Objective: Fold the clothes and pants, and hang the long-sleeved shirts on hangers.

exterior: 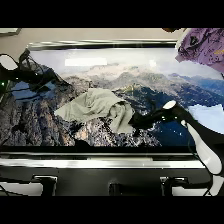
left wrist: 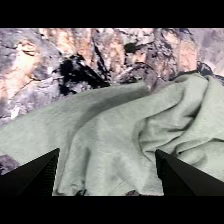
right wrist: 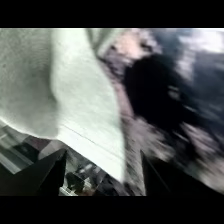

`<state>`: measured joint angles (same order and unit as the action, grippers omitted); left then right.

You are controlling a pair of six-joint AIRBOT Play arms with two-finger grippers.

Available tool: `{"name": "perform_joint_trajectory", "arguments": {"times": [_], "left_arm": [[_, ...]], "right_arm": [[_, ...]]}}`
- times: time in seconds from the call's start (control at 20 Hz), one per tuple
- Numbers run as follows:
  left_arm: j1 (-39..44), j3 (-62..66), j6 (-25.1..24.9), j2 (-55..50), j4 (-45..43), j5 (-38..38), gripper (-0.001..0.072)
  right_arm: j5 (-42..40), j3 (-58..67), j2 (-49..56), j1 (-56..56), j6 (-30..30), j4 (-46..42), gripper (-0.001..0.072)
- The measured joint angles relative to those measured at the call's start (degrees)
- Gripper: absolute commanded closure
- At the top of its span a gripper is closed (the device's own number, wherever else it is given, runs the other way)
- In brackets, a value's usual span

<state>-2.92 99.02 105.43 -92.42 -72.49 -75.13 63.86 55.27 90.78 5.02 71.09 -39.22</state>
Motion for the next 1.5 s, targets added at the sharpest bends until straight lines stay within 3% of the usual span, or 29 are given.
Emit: {"name": "perform_joint_trajectory", "arguments": {"times": [0.1, 0.25, 0.3, 0.35, 0.55, 0.65, 1.0, 1.25, 1.5], "left_arm": [[-1.05, 0.0, -0.02, 0.04, -0.07, -0.39, -0.0013], [-2.73, 0.17, -0.02, 0.11, 0.04, -1.31, -0.0005], [-3.37, 0.2, -0.02, 0.09, 0.07, -2.14, 0.0092], [-4.04, 0.17, -0.07, 0.07, 0.09, -3.08, 0.0214], [-7.65, -3.39, -2.99, 1.36, 0.11, -5.49, 0.0214], [-10.45, -9.9, -4.22, 3.54, 0.15, -4.79, 0.0167], [-18.49, -36.35, -16.76, 8.24, 15.54, 7.67, 0.0167], [-17.81, -41.53, -23.17, 4.83, 25.14, 15.5, 0.0167], [-14.71, -41.88, -25.27, 0.76, 31.58, 20.28, 0.0175]], "right_arm": [[-0.28, -0.17, 1.46, 1.36, -0.85, 2.36, 0.0405], [-0.5, -0.22, 2.38, 2.25, -0.76, 3.48, 0.0461], [-0.57, -0.22, 2.54, 2.43, -0.09, 3.23, 0.063], [-0.9, -0.24, 2.67, 2.54, 0.63, 2.16, 0.0677], [-0.96, -0.22, 1.79, 2.64, 2.01, 0.46, 0.0678], [-0.87, -0.2, -0.09, 2.64, 2.67, -0.52, 0.0677], [0.52, -0.2, -5.44, 2.64, 5.55, -2.14, 0.0677], [1.97, -0.22, -6.21, 2.64, 7.08, -2.36, 0.0677], [2.86, -0.22, -6.4, 2.64, 8.59, -2.4, 0.0677]]}}
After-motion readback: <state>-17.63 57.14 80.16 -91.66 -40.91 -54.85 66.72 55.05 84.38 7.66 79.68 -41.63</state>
